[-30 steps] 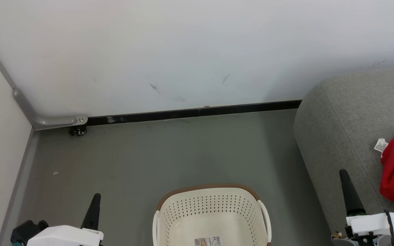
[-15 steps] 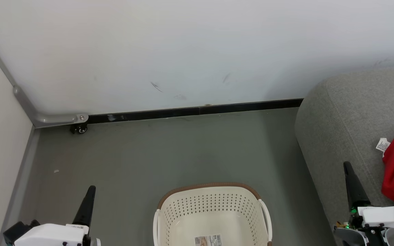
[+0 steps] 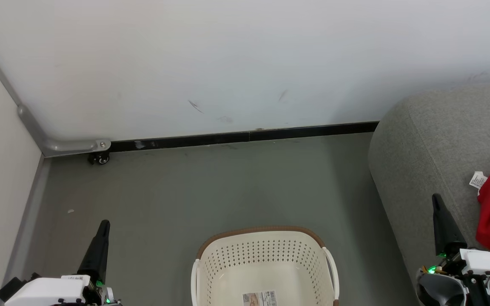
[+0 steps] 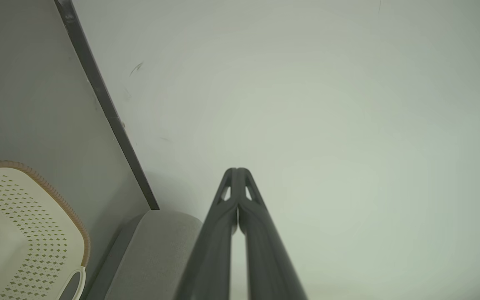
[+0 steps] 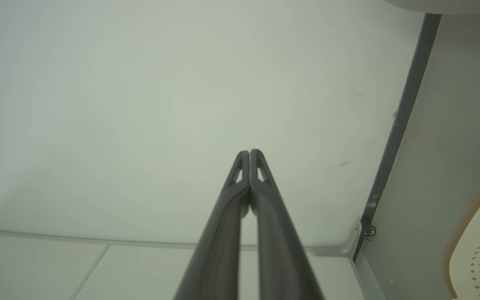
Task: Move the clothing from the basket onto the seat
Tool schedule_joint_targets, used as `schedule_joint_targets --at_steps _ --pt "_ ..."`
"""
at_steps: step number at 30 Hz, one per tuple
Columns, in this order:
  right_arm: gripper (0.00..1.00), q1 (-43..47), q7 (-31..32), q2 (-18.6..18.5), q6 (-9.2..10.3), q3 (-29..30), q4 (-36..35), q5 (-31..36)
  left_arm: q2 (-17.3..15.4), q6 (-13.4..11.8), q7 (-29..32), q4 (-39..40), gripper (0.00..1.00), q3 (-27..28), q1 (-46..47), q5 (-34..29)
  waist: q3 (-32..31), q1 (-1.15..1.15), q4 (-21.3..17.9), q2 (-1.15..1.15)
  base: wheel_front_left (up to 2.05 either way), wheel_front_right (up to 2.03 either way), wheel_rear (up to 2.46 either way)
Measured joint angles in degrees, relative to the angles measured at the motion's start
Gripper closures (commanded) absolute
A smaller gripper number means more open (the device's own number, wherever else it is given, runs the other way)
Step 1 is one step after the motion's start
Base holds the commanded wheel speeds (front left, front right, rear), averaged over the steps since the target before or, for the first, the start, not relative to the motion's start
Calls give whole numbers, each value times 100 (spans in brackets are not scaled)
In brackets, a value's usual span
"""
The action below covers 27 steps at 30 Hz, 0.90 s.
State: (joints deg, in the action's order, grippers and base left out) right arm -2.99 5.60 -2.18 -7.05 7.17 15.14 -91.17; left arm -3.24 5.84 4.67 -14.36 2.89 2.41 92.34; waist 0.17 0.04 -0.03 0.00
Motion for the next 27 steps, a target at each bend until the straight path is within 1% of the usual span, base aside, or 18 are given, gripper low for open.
schedule_joint_targets --at_steps 4,27 --pt "100 -68 2 -2 0 3 4 -88 8 29 20 -3 100 29 14 52 0 0 0 0 0 0 0" --pt "100 -68 2 -3 0 7 8 -93 11 73 36 -71 100 38 18 52 0 -1 1 0 0 0 0"
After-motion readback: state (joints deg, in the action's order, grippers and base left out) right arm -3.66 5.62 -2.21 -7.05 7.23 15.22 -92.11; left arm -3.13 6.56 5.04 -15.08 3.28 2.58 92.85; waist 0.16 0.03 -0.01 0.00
